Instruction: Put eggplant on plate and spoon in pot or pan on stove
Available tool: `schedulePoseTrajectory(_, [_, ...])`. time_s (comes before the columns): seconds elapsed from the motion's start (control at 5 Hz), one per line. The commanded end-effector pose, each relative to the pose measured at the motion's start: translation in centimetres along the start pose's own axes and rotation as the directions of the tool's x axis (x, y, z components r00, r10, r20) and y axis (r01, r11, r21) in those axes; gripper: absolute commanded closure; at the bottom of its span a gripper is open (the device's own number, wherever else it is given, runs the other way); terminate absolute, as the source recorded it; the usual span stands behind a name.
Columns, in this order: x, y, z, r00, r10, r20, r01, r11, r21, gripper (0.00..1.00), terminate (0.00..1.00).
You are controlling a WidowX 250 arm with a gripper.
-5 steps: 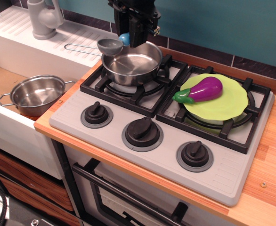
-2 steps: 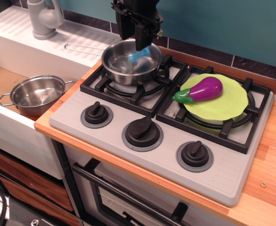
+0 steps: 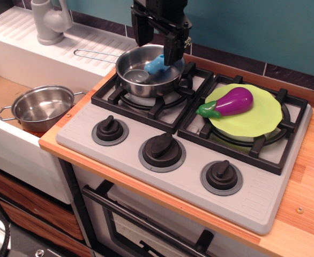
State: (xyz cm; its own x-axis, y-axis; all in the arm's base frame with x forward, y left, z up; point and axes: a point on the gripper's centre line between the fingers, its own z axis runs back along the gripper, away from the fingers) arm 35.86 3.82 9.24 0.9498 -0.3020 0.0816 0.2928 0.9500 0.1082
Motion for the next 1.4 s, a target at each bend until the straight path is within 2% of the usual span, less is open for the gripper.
schedulePoseTrajectory(0.0, [0.7, -2.7, 4.6, 0.999, 0.033, 0.034, -0.034, 0.999, 0.039, 0.0, 0.0])
schedulePoseTrajectory(0.4, [0.1, -5.9, 5.3, 0.997, 0.075, 0.033, -0.076, 0.997, 0.03, 0.0, 0.0])
schedulePoseTrajectory(1.0, [0.3, -6.6, 4.8, 0.995, 0.087, 0.045, -0.087, 0.996, -0.007, 0.0, 0.0])
schedulePoseTrajectory(1.2, [0.2, -6.4, 4.5, 0.996, 0.078, 0.047, -0.078, 0.997, 0.001, 0.0, 1.0])
